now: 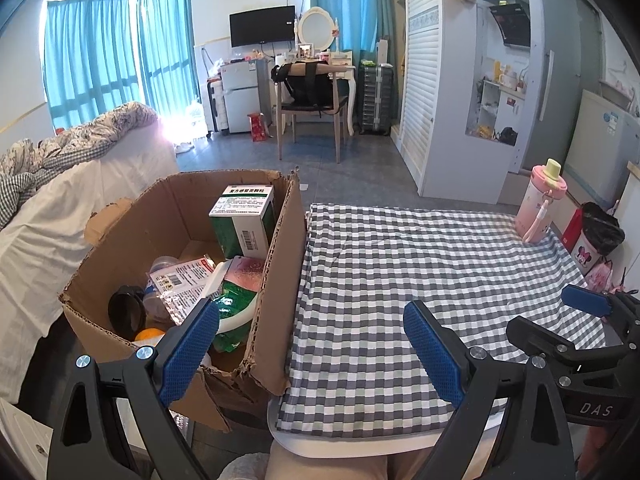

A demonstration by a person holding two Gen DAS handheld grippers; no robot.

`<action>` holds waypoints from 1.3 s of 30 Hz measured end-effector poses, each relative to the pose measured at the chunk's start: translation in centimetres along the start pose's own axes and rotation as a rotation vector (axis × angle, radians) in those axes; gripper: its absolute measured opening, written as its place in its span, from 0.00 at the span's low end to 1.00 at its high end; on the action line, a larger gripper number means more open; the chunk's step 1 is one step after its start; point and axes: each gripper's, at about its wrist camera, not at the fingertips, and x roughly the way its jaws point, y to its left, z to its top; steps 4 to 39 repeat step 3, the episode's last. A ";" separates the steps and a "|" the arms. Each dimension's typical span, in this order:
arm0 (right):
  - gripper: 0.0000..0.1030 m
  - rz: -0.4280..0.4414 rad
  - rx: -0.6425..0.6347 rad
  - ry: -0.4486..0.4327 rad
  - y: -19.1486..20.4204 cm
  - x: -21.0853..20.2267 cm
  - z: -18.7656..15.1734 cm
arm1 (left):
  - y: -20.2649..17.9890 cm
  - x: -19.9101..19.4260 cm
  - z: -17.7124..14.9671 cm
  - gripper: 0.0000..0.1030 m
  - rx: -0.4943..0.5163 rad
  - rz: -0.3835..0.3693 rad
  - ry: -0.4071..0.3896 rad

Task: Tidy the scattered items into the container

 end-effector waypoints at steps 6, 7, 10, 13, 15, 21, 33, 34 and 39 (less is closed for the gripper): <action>0.93 0.001 -0.001 0.002 0.1 0.0 0.0 | -0.1 -0.2 -0.1 0.93 0.011 0.000 -0.009; 0.93 0.001 -0.001 0.002 0.1 0.0 0.0 | -0.1 -0.2 -0.1 0.93 0.011 0.000 -0.009; 0.93 0.001 -0.001 0.002 0.1 0.0 0.0 | -0.1 -0.2 -0.1 0.93 0.011 0.000 -0.009; 0.93 0.001 -0.001 0.002 0.1 0.0 0.0 | -0.1 -0.2 -0.1 0.93 0.011 0.000 -0.009; 0.93 0.001 -0.001 0.002 0.1 0.0 0.0 | -0.1 -0.2 -0.1 0.93 0.011 0.000 -0.009; 0.93 0.001 -0.001 0.002 0.1 0.0 0.0 | -0.1 -0.2 -0.1 0.93 0.011 0.000 -0.009; 0.93 0.001 -0.001 0.002 0.1 0.0 0.0 | -0.1 -0.2 -0.1 0.93 0.011 0.000 -0.009; 0.93 0.001 -0.001 0.002 0.1 0.0 0.0 | -0.1 -0.2 -0.1 0.93 0.011 0.000 -0.009; 0.93 0.001 -0.001 0.002 0.1 0.0 0.0 | -0.1 -0.2 -0.1 0.93 0.011 0.000 -0.009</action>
